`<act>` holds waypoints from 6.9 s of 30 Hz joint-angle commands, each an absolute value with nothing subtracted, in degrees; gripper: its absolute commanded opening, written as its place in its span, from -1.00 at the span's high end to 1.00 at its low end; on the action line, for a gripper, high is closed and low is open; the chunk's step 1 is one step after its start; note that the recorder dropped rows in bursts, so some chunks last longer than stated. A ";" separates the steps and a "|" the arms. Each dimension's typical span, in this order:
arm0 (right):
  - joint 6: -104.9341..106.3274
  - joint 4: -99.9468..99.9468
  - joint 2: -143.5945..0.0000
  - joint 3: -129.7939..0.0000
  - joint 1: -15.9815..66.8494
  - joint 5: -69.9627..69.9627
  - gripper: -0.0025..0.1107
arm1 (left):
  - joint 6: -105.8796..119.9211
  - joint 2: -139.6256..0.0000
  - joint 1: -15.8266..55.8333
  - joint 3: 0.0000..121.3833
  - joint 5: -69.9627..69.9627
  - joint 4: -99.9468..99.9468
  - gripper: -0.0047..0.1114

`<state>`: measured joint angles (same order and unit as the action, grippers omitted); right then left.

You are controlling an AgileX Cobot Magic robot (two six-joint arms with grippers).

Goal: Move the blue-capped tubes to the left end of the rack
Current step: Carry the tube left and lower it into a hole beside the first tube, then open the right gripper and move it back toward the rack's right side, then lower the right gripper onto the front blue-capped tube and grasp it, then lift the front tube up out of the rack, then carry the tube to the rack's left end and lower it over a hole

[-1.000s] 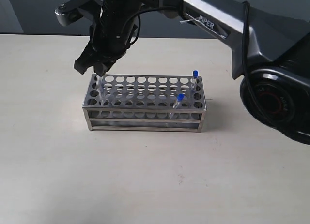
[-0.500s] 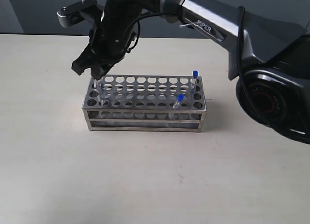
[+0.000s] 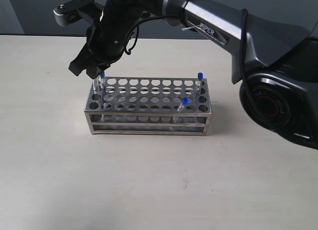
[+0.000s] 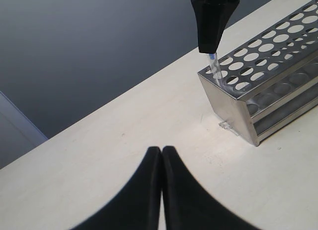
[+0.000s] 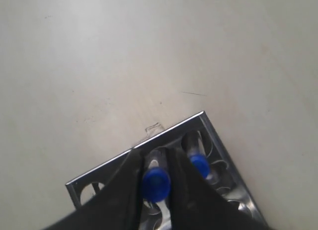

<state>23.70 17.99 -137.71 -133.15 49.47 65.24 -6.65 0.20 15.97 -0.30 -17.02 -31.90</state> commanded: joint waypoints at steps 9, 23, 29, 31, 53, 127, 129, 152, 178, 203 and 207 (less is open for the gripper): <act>23.95 18.02 -139.03 -132.78 50.77 66.49 0.97 | -6.93 0.00 16.18 0.00 -16.77 -31.70 0.90; 23.77 18.68 -139.03 -132.78 50.77 67.43 0.39 | -6.93 0.00 16.18 0.00 -16.64 -31.85 0.90; 20.76 18.03 -138.13 -132.78 50.77 69.06 0.15 | -6.93 0.00 16.18 0.00 -16.64 -31.97 0.90; 20.50 17.79 -137.36 -132.78 50.77 69.96 0.15 | -6.93 0.00 16.18 0.00 -16.64 -31.97 0.90; 7.74 1.78 -123.62 -126.06 48.05 69.96 0.22 | -6.93 0.00 16.18 0.00 -16.64 -31.97 0.90; 2.74 -9.80 -106.40 -92.83 47.44 68.50 0.97 | -6.93 0.00 16.18 0.00 -16.68 -32.12 0.90; 2.74 -8.77 -105.76 -92.83 47.44 68.50 0.97 | -6.93 0.00 16.18 0.00 -16.68 -32.12 0.90; 16.78 14.80 -115.65 -112.11 47.94 68.56 0.97 | -6.93 0.00 16.18 0.00 -16.68 -32.12 0.90; 13.07 11.94 -127.89 -128.22 51.41 69.96 0.97 | -6.93 0.00 16.18 0.00 -16.68 -32.02 0.90; 11.98 10.56 -128.01 -124.64 51.41 69.96 0.97 | -6.93 0.00 16.18 0.00 -16.68 -32.02 0.90; 11.98 10.44 -129.01 -124.64 51.41 69.96 0.97 | -6.93 0.00 16.18 0.00 -16.68 -32.02 0.90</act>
<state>11.92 11.03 -128.48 -124.71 51.55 70.06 -6.65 0.20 15.97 -0.30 -17.02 -31.90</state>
